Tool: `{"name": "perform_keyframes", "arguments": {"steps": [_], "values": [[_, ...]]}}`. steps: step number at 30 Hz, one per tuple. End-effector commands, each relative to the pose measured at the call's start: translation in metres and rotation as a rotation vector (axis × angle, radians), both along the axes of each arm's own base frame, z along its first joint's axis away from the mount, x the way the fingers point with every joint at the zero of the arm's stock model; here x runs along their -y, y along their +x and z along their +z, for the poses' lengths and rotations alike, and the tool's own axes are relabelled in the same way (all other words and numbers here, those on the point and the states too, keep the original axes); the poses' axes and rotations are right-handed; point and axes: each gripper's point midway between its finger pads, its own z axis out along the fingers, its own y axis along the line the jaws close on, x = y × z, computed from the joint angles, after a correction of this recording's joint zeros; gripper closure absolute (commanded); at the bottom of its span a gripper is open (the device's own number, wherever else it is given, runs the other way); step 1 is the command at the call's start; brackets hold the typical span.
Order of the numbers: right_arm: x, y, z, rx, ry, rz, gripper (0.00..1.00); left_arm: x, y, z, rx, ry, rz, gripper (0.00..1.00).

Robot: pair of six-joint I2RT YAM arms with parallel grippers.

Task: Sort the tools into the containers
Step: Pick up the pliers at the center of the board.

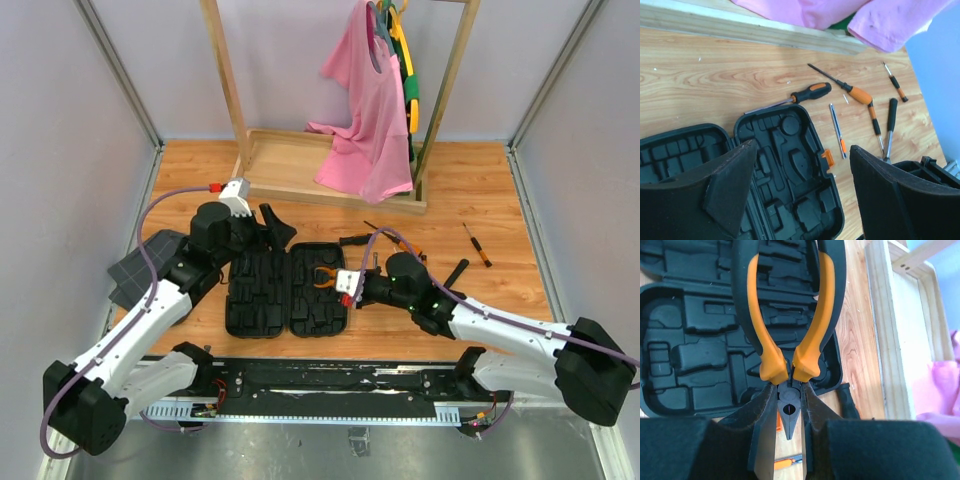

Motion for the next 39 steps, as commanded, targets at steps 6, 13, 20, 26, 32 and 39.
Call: {"name": "perform_keyframes", "arguments": {"steps": [6,13,20,26,32,39], "values": [[0.001,-0.010,-0.011,0.301,-0.380,0.165,0.99,0.040,-0.036,-0.010,-0.006,0.157,-0.198,0.23],[0.009,-0.017,-0.012,0.392,-0.474,0.188,0.99,0.066,-0.064,-0.022,-0.033,0.208,-0.376,0.25],[0.006,-0.026,-0.002,0.443,-0.433,0.219,0.99,0.091,-0.093,-0.033,-0.045,0.227,-0.579,0.26],[0.003,-0.025,0.010,0.479,-0.399,0.208,0.99,0.109,-0.112,-0.029,-0.025,0.199,-0.700,0.27],[0.007,-0.019,0.018,0.516,-0.398,0.169,0.99,0.114,-0.119,-0.032,-0.025,0.210,-0.733,0.34],[0.007,-0.020,0.025,0.538,-0.368,0.163,0.99,0.116,-0.118,-0.041,-0.046,0.234,-0.749,0.51]]}}
